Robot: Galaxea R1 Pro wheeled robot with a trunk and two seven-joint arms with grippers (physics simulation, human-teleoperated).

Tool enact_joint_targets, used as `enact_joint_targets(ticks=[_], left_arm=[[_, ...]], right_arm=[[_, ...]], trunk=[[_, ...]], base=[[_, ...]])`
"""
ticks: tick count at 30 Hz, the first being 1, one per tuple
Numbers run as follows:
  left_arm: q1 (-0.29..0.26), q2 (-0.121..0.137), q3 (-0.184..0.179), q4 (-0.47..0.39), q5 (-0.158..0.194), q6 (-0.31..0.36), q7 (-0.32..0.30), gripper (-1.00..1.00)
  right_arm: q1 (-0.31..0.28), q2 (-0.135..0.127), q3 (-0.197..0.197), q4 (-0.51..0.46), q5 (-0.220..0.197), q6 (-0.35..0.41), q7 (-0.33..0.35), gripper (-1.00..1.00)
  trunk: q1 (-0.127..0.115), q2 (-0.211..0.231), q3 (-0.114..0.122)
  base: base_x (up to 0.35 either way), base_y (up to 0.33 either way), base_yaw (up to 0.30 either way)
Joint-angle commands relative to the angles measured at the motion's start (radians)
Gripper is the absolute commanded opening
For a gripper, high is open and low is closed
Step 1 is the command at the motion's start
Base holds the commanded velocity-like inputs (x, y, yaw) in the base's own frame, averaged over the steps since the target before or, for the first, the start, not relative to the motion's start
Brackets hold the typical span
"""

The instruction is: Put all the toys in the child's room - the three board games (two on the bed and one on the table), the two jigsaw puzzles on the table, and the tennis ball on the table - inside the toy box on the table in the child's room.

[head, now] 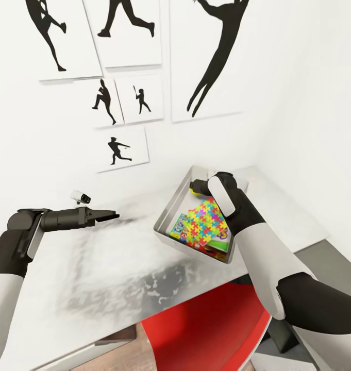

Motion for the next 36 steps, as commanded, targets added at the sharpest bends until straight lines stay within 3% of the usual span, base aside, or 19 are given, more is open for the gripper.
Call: enact_joint_targets(ticks=[1, 30, 31, 36], left_arm=[[-0.001, 0.0, 0.0, 0.0, 0.0, 0.011, -0.004, 1.0], [-0.001, 0.001, -0.001, 0.0, -0.001, 0.011, -0.004, 1.0], [-0.001, 0.001, -0.001, 0.0, 0.0, 0.011, -0.004, 1.0], [-0.001, 0.001, -0.001, -0.001, 0.0, 0.011, -0.004, 1.0]], right_arm=[[-0.001, 0.0, 0.002, -0.001, -0.014, -0.001, -0.013, -1.0], [-0.036, -0.002, 0.002, 0.002, -0.014, 0.002, -0.013, -1.0], [-0.036, -0.002, 0.002, 0.002, -0.014, 0.002, -0.013, 1.0], [-0.036, -0.002, 0.003, 0.002, -0.014, 0.002, -0.013, 1.0]], trunk=[[0.0, -0.002, -0.003], [0.0, -0.002, -0.042], [0.0, -0.002, -0.042], [0.0, -0.002, -0.042]], base=[[0.0, 0.0, 0.0], [0.0, 0.0, 0.0], [0.0, 0.0, 0.0], [0.0, 0.0, 0.0]])
